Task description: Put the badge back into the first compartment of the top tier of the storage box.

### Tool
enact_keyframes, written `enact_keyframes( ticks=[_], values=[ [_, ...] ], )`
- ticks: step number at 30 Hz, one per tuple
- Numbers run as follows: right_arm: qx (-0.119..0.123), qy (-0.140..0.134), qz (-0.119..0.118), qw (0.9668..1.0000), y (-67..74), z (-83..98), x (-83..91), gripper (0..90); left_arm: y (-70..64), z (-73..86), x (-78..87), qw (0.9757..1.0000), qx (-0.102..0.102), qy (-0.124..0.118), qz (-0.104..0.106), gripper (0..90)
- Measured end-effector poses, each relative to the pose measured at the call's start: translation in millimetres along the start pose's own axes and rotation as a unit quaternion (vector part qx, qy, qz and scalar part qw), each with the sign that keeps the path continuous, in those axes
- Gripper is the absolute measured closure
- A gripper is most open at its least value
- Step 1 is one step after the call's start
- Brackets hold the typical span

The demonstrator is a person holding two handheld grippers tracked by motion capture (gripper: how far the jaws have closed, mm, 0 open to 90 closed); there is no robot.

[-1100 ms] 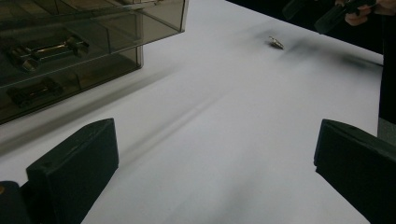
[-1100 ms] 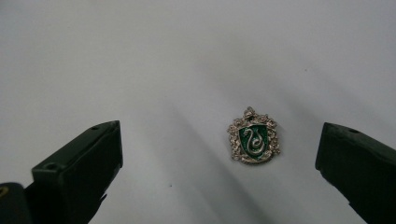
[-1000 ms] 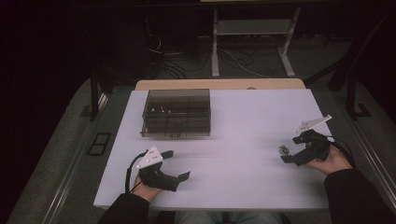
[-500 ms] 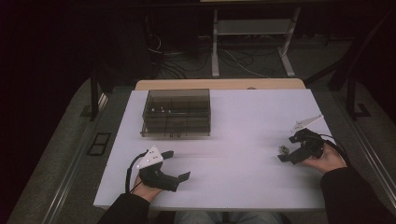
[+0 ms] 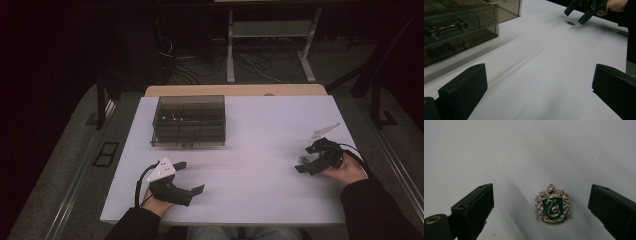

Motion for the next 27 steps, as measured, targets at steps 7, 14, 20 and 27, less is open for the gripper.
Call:
enact_keyframes(
  ticks=[7, 14, 20, 27],
  values=[
    [0.008, -0.004, 0.004, 1.0000, -1.7, 1.1, 0.2, 23.6, 0.1, 0.0, 0.0, 1.0000, 0.000, -0.001, 0.001, 0.0],
    [0.020, -0.005, 0.021, 0.9996, -1.9, 0.8, -1.3, 35.5, -0.4, 0.1, -0.5, 1.0000, -0.001, 0.001, 0.002, 0.0],
    [0.024, -0.001, 0.026, 0.9994, -1.8, 0.7, -3.3, 41.1, -0.3, 0.0, -0.2, 1.0000, -0.001, 0.000, 0.002, 0.0],
    [0.032, 0.003, 0.038, 0.9988, -2.1, 1.9, -4.6, 50.0, -0.7, 0.0, -0.6, 1.0000, -0.002, -0.001, 0.006, 0.0]
  ],
)
Point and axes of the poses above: each handheld gripper's, and its own axes: x roughly backward along the jaws, z roughly out of its underside, y roughly to its left, the point moved 1 cm from there along -x, roughly forward along the jaws, and after that the axes turned 13 degrees about z, right-handed, at the moved point
